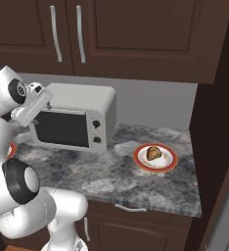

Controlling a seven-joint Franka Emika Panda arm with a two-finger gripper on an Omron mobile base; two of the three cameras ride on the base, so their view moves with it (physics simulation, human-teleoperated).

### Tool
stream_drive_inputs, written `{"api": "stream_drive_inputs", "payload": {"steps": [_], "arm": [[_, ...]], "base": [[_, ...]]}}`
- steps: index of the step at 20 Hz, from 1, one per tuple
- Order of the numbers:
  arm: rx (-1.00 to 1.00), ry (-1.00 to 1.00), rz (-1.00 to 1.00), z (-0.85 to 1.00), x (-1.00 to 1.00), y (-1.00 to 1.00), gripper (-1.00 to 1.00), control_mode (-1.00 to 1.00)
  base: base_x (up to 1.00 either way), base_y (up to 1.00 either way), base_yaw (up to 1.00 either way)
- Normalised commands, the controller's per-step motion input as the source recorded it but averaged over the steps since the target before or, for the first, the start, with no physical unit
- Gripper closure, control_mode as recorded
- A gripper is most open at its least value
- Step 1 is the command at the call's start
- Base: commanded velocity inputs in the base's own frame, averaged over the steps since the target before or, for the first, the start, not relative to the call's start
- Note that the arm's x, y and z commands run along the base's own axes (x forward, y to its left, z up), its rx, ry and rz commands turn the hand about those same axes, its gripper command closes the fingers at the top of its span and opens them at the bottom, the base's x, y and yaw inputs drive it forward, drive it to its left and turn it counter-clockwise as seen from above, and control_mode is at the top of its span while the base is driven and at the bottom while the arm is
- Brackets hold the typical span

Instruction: Open the toaster oven door. Place the bread on the top rack in the toaster oven and place the chicken drumstick on the bottom rack.

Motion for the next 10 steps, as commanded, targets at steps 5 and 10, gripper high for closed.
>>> {"api": "stream_drive_inputs", "payload": {"steps": [5, 10], "arm": [[-0.11, -0.06, 0.36, -0.22, 0.28, 0.09, -1.00, -1.00], [-0.03, 0.00, 0.24, -0.11, 0.28, 0.11, -1.00, -1.00]], "base": [[0.00, 0.00, 0.00], [0.00, 0.00, 0.00]]}}
